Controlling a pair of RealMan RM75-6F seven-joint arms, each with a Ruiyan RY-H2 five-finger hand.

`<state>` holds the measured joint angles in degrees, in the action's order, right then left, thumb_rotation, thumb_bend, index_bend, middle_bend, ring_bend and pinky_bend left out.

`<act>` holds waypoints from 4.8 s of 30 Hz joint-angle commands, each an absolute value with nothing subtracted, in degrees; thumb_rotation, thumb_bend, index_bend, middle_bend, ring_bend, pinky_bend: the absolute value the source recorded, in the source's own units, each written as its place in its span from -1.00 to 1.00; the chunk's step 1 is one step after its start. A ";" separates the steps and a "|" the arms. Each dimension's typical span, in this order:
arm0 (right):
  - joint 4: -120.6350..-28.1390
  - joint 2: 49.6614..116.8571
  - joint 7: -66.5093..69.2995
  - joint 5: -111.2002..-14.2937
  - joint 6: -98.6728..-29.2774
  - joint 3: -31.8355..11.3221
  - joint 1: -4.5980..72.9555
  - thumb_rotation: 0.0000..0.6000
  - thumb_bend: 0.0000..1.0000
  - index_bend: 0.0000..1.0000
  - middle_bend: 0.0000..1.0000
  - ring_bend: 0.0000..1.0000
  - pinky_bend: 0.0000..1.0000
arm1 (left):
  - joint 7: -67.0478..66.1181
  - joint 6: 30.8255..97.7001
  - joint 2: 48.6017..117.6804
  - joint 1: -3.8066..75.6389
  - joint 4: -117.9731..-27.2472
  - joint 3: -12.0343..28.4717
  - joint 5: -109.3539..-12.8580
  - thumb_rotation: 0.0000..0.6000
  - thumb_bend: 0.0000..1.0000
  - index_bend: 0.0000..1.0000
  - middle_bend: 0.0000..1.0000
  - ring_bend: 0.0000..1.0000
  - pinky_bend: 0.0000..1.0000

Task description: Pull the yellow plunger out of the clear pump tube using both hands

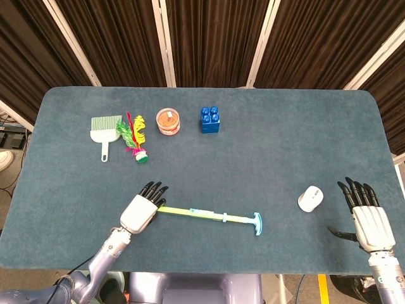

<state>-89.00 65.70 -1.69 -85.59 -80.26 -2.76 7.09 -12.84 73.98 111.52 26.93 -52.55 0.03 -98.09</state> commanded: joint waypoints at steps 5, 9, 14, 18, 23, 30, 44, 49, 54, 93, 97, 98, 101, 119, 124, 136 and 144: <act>-89.44 65.95 -3.24 -86.35 -79.65 -1.92 7.22 1.00 -0.75 -0.84 -1.00 -1.00 -1.00 | -11.64 72.98 112.05 27.13 -51.28 0.07 -96.84 1.00 -0.19 0.02 -0.67 -0.81 -0.68; -89.87 66.85 -3.84 -88.31 -78.80 -0.68 7.69 1.00 -0.67 -0.68 -1.00 -1.00 -1.00 | -11.07 73.62 112.20 27.29 -50.92 0.07 -96.89 1.00 -0.07 0.03 -0.62 -0.79 -0.68; -84.73 73.85 -6.20 -92.60 -77.94 0.20 9.62 1.00 -0.59 -0.41 -1.00 -1.00 -1.00 | -10.22 73.99 112.36 27.76 -50.89 0.35 -96.75 1.00 -0.03 0.03 -0.56 -0.77 -0.68; -79.30 80.44 -7.92 -94.15 -78.22 0.90 9.84 1.00 -0.58 -0.37 -1.00 -1.00 -1.00 | -9.21 74.97 112.64 28.54 -51.36 0.10 -97.78 1.00 0.01 0.03 -0.51 -0.72 -0.68; -76.79 84.22 -8.57 -94.39 -78.45 0.76 10.10 1.00 -0.58 -0.34 -1.00 -1.00 -1.00 | -8.37 75.78 113.43 29.63 -50.48 -0.10 -98.88 1.00 0.01 0.05 -0.51 -0.72 -0.68; -80.69 85.47 -13.95 -94.87 -79.69 0.66 9.81 1.00 -0.58 -0.32 -1.00 -1.00 -1.00 | -9.35 75.83 113.96 30.37 -49.88 0.04 -98.93 1.00 0.01 0.08 -0.51 -0.72 -0.68; -90.80 88.32 -28.62 -87.96 -74.65 -1.55 11.00 1.00 -0.58 -0.32 -1.00 -1.00 -1.00 | -13.13 77.37 114.43 30.46 -49.90 -0.53 -99.63 1.00 0.00 0.10 -0.50 -0.72 -0.68; -92.90 89.30 -31.86 -87.22 -74.20 -0.64 10.78 1.00 -0.58 -0.32 -1.00 -1.00 -1.00 | -15.48 78.34 115.16 30.74 -48.70 0.24 -99.58 1.00 -0.01 0.11 -0.48 -0.71 -0.68; -95.02 89.62 -34.41 -87.37 -74.87 -0.15 10.50 1.00 -0.58 -0.32 -1.00 -1.00 -1.00 | -18.83 79.47 116.12 31.66 -45.65 1.83 -99.43 1.00 -0.01 0.12 -0.46 -0.69 -0.68; -86.71 97.72 -33.66 -82.05 -71.26 0.28 11.52 1.00 -0.32 0.34 -0.77 -1.00 -1.00 | -18.93 81.63 119.33 31.30 -45.99 0.20 -99.10 1.00 -0.03 0.13 -0.46 -0.69 -0.68; -86.02 97.55 -33.29 -82.34 -71.84 0.20 11.51 1.00 -0.25 0.52 -0.67 -1.00 -0.99 | -19.12 81.67 118.81 31.23 -46.47 0.26 -98.90 1.00 -0.04 0.13 -0.45 -0.69 -0.68; -86.04 97.43 -33.18 -82.41 -72.10 0.13 11.47 1.00 -0.24 0.55 -0.66 -1.00 -0.99 | -19.13 81.70 118.66 31.19 -46.66 0.28 -98.85 1.00 -0.03 0.13 -0.45 -0.69 -0.68; -86.16 96.97 -33.15 -82.72 -72.74 -0.18 11.54 1.00 -0.21 0.58 -0.64 -1.00 -0.98 | -19.14 82.06 118.14 31.10 -47.34 0.23 -98.92 1.00 -0.03 0.16 -0.43 -0.68 -0.68; -86.59 93.26 -33.09 -82.54 -73.60 -2.69 13.07 1.00 -0.21 0.62 -0.62 -1.00 -0.96 | -20.77 84.40 115.55 29.86 -51.04 -0.39 -99.54 1.00 0.17 0.36 -0.33 -0.62 -0.68; -86.65 92.21 -32.48 -82.43 -73.96 -3.12 13.17 1.00 -0.22 0.63 -0.61 -1.00 -0.96 | -21.51 84.87 114.98 29.51 -51.59 -0.33 -99.51 1.00 0.17 0.36 -0.33 -0.61 -0.68; -86.22 89.72 -30.60 -81.43 -74.23 -4.33 13.60 1.00 -0.22 0.63 -0.61 -1.00 -0.96 | -22.52 86.44 113.66 28.59 -52.41 -0.20 -99.69 1.00 0.16 0.38 -0.32 -0.61 -0.68; -86.14 88.22 -29.37 -81.54 -74.50 -4.26 13.64 1.00 -0.22 0.64 -0.61 -1.00 -0.96 | -22.61 86.99 113.00 28.23 -53.15 -0.10 -99.73 1.00 0.14 0.39 -0.31 -0.61 -0.68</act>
